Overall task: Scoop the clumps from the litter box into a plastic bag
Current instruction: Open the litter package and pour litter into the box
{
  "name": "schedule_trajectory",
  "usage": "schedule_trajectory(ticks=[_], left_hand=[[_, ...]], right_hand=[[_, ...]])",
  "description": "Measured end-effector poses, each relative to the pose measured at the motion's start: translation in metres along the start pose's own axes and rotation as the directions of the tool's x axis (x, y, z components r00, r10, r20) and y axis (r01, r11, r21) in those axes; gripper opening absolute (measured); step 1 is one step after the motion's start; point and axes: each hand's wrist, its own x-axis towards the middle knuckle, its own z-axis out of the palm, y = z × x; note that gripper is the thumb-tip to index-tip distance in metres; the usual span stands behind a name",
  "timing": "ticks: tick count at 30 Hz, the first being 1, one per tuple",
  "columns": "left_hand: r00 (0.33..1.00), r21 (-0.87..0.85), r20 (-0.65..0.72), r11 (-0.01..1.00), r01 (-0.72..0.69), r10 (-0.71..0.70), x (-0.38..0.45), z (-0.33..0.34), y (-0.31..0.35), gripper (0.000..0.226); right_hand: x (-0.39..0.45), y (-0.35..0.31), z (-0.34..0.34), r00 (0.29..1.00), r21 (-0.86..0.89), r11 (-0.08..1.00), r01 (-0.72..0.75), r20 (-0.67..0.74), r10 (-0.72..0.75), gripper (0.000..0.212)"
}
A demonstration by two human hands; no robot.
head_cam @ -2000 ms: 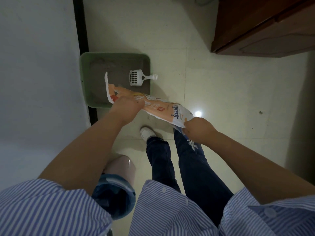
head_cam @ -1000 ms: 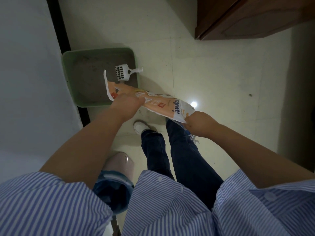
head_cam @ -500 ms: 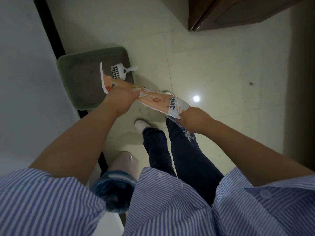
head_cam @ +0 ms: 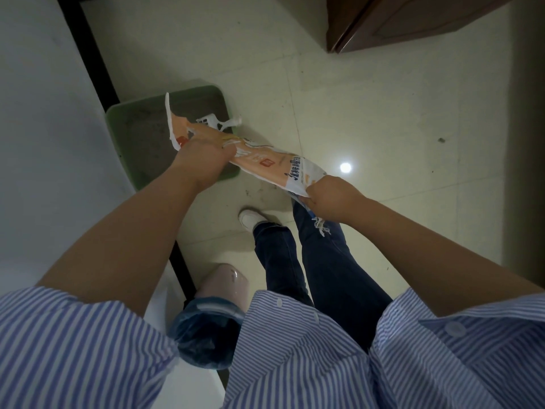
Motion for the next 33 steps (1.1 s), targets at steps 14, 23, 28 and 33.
schedule_trajectory(ticks=[14,23,28,33], left_hand=[[0.995,-0.021,0.058,0.997,0.081,-0.079,-0.005,-0.006,-0.014,0.03],[0.99,-0.051,0.082,0.992,0.117,-0.112,-0.006,-0.002,-0.025,0.031],[0.986,-0.054,0.087,0.987,0.149,-0.144,-0.01,0.004,-0.032,0.026],[0.984,-0.018,0.1,0.988,0.153,-0.15,-0.014,0.009,-0.036,0.029]], right_hand=[[0.01,-0.015,-0.013,1.0,0.087,0.996,0.012,0.003,-0.012,0.039],[0.018,-0.027,-0.018,0.999,0.098,0.995,0.02,0.023,-0.023,0.037],[0.024,-0.037,-0.021,0.998,0.076,0.996,0.056,0.019,-0.058,0.038],[0.025,-0.043,-0.023,0.998,0.067,0.996,0.052,0.035,-0.055,0.037]])
